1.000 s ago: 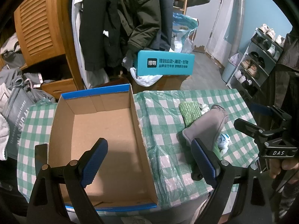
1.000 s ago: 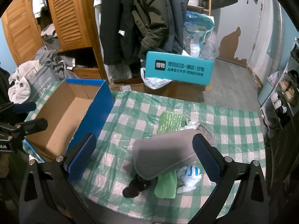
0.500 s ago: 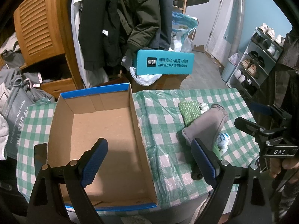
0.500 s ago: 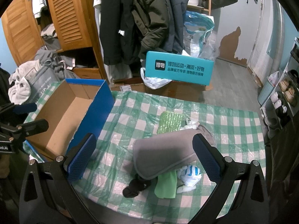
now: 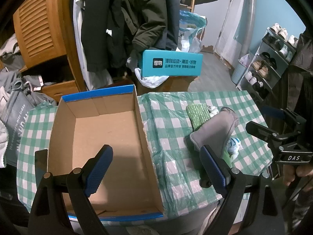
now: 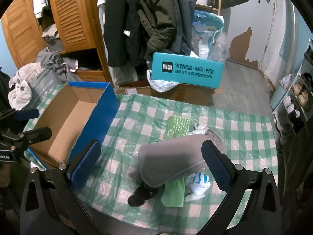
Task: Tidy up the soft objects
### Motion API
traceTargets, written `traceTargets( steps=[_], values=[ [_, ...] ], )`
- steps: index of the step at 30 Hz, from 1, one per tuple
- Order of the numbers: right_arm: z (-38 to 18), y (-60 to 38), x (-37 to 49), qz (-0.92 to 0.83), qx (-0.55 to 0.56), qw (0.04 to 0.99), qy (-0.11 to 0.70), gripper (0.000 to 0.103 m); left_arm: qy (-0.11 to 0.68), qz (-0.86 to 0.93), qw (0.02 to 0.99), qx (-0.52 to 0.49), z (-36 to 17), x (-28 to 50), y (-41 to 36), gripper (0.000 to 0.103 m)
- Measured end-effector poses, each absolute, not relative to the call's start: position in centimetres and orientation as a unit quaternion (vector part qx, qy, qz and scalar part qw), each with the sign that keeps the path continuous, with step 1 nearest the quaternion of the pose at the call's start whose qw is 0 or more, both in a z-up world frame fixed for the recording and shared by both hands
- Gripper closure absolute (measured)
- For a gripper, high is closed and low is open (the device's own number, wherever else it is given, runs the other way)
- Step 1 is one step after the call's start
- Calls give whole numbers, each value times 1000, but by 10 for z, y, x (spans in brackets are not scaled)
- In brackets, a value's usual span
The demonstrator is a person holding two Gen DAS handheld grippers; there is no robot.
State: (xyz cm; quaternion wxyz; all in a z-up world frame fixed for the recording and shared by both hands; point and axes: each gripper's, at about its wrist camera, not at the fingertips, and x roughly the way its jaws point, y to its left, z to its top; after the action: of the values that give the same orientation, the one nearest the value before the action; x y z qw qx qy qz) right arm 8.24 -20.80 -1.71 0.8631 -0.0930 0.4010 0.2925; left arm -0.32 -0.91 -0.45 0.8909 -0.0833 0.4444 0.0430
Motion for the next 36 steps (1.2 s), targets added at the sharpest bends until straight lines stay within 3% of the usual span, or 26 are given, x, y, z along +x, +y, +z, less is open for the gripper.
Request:
traceTargets(
  steps=[36],
  values=[
    [-23, -219, 87, 288, -90, 864, 403, 2, 448, 38, 890, -82, -14, -5, -19, 11]
  ],
)
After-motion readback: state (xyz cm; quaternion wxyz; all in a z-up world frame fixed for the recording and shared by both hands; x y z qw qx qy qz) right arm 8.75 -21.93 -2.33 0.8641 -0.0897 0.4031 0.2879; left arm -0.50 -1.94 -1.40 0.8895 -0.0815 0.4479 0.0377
